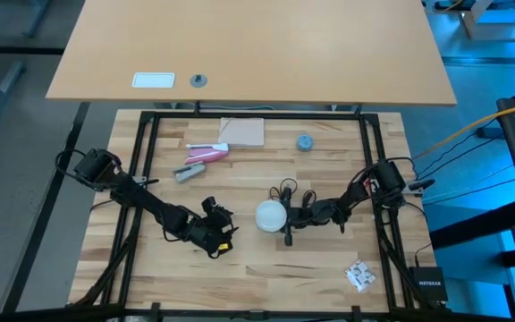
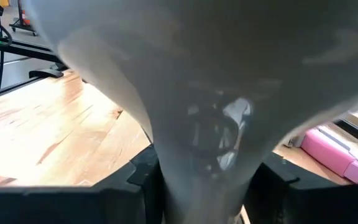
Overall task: Screw lightbulb
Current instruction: Remove the white lightbulb from the desk lamp
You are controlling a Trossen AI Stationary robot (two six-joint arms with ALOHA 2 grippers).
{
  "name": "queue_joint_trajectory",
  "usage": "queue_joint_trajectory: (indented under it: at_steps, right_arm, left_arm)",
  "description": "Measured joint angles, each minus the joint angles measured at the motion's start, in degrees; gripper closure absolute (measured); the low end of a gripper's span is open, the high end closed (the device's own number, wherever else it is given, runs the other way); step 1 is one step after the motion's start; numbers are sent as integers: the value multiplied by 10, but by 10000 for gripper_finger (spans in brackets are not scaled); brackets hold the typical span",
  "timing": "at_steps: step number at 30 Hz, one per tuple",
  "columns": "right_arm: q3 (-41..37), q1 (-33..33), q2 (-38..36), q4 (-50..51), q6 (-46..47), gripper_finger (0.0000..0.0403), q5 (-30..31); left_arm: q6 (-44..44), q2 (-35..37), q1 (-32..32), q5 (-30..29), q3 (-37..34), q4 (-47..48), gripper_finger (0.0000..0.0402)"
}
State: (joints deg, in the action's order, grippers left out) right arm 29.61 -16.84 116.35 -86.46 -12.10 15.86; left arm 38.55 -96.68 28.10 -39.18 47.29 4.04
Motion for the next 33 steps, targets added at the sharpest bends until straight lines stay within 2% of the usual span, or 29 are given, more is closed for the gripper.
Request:
queue_joint_trajectory:
  at_steps: [13, 17, 21, 33]
  right_arm:
    - [36, 0, 0, 51, 0, 242, 0]
    - [49, 0, 0, 70, 0, 242, -20]
    - [52, 0, 0, 73, -2, 242, -40]
    - [52, 0, 0, 71, -2, 242, -41]
  left_arm:
    - [0, 0, 0, 0, 0, 0, 164]
    - [0, 0, 0, 0, 0, 0, 164]
    - [0, 0, 0, 0, 0, -1, 164]
    - [15, 0, 0, 0, 0, -4, 164]
